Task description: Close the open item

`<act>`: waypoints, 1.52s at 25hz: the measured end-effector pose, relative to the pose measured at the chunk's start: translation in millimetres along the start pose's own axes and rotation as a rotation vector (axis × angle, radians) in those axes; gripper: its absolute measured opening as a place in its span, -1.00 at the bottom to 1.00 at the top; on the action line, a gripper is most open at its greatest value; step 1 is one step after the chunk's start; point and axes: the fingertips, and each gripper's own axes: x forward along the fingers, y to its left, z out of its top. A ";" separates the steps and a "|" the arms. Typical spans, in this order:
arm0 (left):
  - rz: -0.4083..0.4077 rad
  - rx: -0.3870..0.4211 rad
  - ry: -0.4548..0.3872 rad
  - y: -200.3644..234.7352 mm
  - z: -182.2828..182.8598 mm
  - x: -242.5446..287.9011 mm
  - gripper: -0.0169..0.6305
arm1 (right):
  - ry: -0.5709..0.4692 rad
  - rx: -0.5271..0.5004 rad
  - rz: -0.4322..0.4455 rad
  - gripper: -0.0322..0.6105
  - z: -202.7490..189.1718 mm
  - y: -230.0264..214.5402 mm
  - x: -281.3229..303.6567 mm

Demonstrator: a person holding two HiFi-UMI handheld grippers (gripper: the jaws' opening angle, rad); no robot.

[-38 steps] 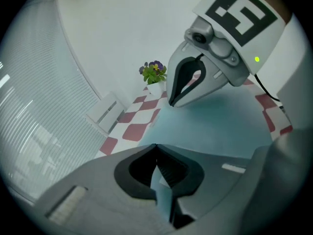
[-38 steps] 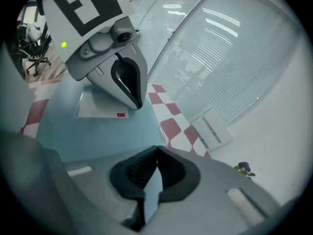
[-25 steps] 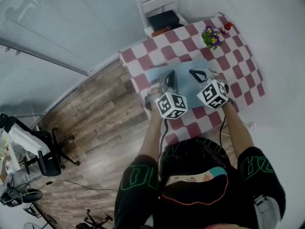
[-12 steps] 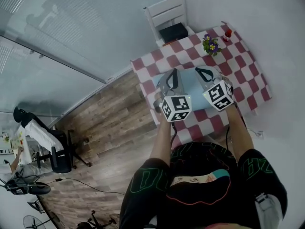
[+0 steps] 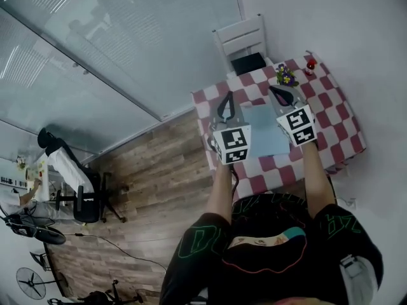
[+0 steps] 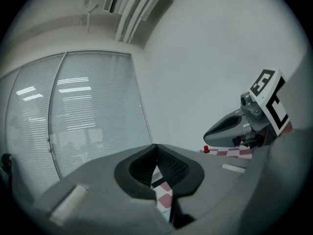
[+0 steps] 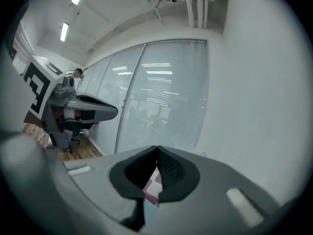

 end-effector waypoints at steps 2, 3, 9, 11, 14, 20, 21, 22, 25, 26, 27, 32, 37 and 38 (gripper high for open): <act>0.034 -0.029 -0.032 5.4 13.7 -3.3 -0.93 | -0.021 0.022 -0.016 -0.89 4.9 -7.6 -3.6; 0.053 -0.046 -0.043 7.9 18.4 -6.1 -0.93 | -0.029 0.042 -0.024 -0.89 6.3 -10.5 -6.4; 0.084 -0.151 -0.023 22.4 6.8 -30.2 -0.93 | -0.068 0.114 -0.029 -0.89 7.1 -15.7 -19.3; 0.111 -0.137 -0.005 27.1 -2.0 -38.4 -0.93 | -0.065 0.120 -0.025 -0.89 3.1 -14.1 -22.4; 0.133 -0.128 -0.004 29.0 -5.5 -43.1 -0.93 | -0.089 0.157 -0.028 -0.89 4.5 -17.9 -25.8; 0.128 -0.129 -0.009 20.5 -3.8 -41.7 -0.93 | -0.179 0.199 -0.064 -0.89 22.8 -29.9 -36.3; 0.125 -0.126 -0.010 18.4 -3.4 -40.0 -0.93 | -0.181 0.198 -0.068 -0.89 22.9 -31.9 -36.5; 0.122 -0.124 -0.011 16.4 -3.3 -38.4 -0.93 | -0.181 0.199 -0.070 -0.89 22.1 -33.5 -36.3; 0.108 -0.116 -0.007 10.5 -4.4 -33.5 -0.93 | -0.178 0.207 -0.072 -0.89 17.7 -36.9 -36.1; 0.105 -0.115 -0.006 9.5 -4.1 -31.7 -0.93 | -0.178 0.207 -0.073 -0.89 17.3 -38.5 -36.5; 0.104 -0.115 -0.006 9.0 -3.4 -30.2 -0.93 | -0.179 0.206 -0.075 -0.89 17.6 -40.2 -37.0; 0.099 -0.115 -0.015 4.1 0.7 -22.9 -0.93 | -0.174 0.197 -0.086 -0.89 17.3 -48.5 -40.4; 0.093 -0.111 -0.018 -1.9 0.3 -16.4 -0.93 | -0.165 0.180 -0.136 -0.89 15.1 -59.4 -44.4; 0.092 -0.111 -0.018 -2.9 -0.2 -16.3 -0.93 | -0.169 0.178 -0.140 -0.89 15.9 -60.3 -45.5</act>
